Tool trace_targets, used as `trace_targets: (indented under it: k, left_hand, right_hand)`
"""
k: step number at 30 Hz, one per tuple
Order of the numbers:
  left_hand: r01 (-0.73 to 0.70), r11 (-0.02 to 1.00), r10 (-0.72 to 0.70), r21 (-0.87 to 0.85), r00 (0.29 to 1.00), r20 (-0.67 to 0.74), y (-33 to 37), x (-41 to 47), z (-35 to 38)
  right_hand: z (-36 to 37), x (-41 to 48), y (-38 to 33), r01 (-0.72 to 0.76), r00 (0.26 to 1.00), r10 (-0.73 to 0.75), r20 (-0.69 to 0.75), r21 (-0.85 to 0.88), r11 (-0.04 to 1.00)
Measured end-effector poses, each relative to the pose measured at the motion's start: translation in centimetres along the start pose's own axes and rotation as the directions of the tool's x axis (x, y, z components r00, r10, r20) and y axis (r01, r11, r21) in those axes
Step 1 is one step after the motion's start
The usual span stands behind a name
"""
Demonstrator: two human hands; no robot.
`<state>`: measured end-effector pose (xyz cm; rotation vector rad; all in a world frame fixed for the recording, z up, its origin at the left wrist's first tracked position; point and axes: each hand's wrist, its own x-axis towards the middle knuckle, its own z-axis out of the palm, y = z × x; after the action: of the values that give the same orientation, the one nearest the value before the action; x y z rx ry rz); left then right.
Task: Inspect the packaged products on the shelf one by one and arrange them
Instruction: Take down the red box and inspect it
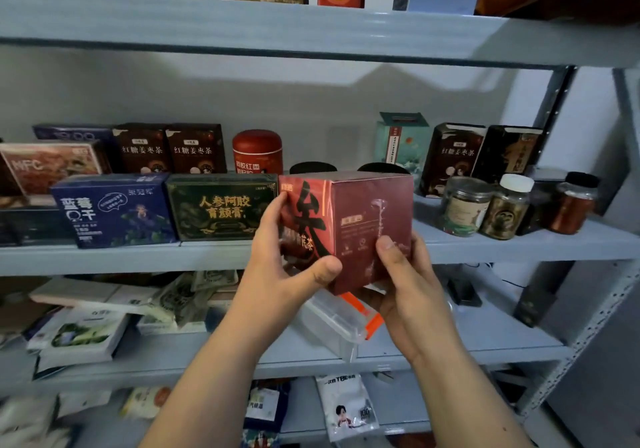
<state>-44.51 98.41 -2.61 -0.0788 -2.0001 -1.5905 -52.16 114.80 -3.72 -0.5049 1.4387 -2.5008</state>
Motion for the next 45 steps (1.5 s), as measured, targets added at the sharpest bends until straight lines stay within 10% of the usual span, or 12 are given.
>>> trace_targets:
  k: [15,24,37,45]
  left_hand:
    - [0.34,0.879,-0.379,-0.334,0.924,-0.057,-1.5,-1.9,3.6]
    - [0.54,0.54,-0.621,-0.645,0.773,0.127,-1.8,-2.0,8.6]
    - [0.638,0.607,-0.713,-0.474,0.7,0.029,-3.0,-1.0,11.3]
    - [0.537,0.586,-0.669,-0.607,0.743,0.011,-4.2,-0.1,11.3]
  right_hand:
    - [-7.6,-0.1,-1.2,-0.017,0.981,0.064,0.181,-0.254,0.967]
    - [-11.6,1.6,-1.5,-0.246,0.919,0.238,0.314,-0.015,0.969]
    - [-13.9,3.4,-3.2,-0.377,0.905,0.39,0.168,-0.101,0.921]
    - [-14.4,3.4,-3.1,-0.147,0.977,0.168,0.133,-0.151,0.977]
